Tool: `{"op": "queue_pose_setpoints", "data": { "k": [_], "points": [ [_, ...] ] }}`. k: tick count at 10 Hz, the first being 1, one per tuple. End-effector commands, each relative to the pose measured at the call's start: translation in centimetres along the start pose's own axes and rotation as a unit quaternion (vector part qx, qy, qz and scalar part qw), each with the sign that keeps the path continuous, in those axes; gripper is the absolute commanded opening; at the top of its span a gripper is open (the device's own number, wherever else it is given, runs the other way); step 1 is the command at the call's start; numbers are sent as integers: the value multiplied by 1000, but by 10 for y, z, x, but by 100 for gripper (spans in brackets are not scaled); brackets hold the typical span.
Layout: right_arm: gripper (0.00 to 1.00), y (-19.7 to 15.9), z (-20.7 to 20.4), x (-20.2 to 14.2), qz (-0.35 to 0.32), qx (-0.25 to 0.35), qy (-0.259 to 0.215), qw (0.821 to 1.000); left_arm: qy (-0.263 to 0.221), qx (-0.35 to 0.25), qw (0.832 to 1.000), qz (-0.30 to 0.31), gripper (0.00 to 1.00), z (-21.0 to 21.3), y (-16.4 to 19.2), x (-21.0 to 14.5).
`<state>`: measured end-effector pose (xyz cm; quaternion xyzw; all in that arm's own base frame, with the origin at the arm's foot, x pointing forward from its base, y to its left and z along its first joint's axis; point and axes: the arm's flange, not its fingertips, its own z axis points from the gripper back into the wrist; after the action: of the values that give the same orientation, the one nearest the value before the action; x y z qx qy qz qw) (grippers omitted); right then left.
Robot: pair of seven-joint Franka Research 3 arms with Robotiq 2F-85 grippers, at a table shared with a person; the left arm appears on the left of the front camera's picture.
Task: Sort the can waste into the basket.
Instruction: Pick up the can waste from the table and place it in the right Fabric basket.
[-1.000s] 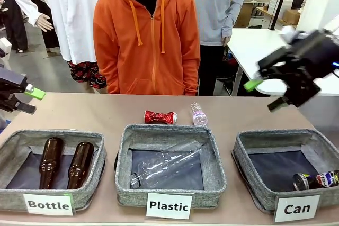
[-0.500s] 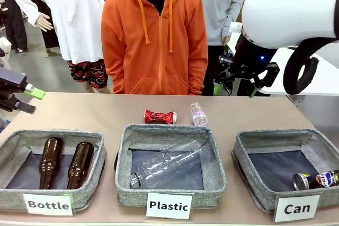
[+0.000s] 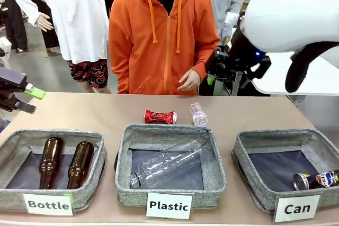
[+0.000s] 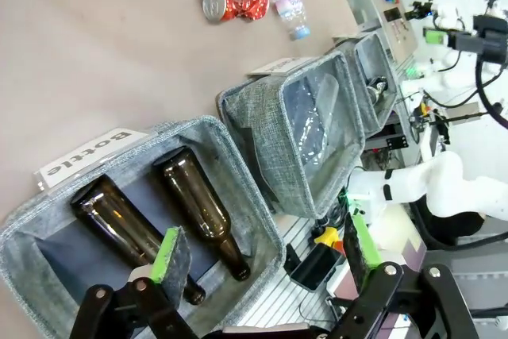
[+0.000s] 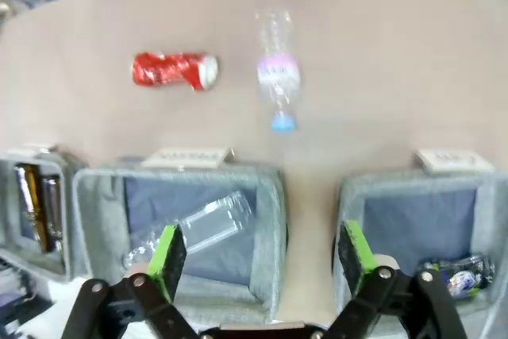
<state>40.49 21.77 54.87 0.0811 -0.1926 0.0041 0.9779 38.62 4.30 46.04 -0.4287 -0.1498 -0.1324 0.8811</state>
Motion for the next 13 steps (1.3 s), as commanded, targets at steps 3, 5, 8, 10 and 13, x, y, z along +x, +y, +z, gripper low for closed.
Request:
{"op": "queue_pose_setpoints", "data": {
  "k": [3, 5, 8, 10, 13],
  "points": [
    [100, 72, -63, 58, 122, 12, 19, 992, 5, 0, 1000, 4, 100, 3, -3, 0],
    [100, 36, -28, 42, 159, 46, -9, 986, 5, 0, 1000, 4, 100, 3, -3, 0],
    [100, -74, 54, -28, 99, 69, 26, 992, 5, 0, 1000, 4, 100, 3, -3, 0],
    [100, -137, 64, -59, 22, 120, 17, 992, 5, 0, 1000, 4, 100, 3, -3, 0],
    [100, -207, 31, -87, -65, 213, -3, 975, 5, 0, 1000, 4, 100, 3, -3, 0]
  ]
}}
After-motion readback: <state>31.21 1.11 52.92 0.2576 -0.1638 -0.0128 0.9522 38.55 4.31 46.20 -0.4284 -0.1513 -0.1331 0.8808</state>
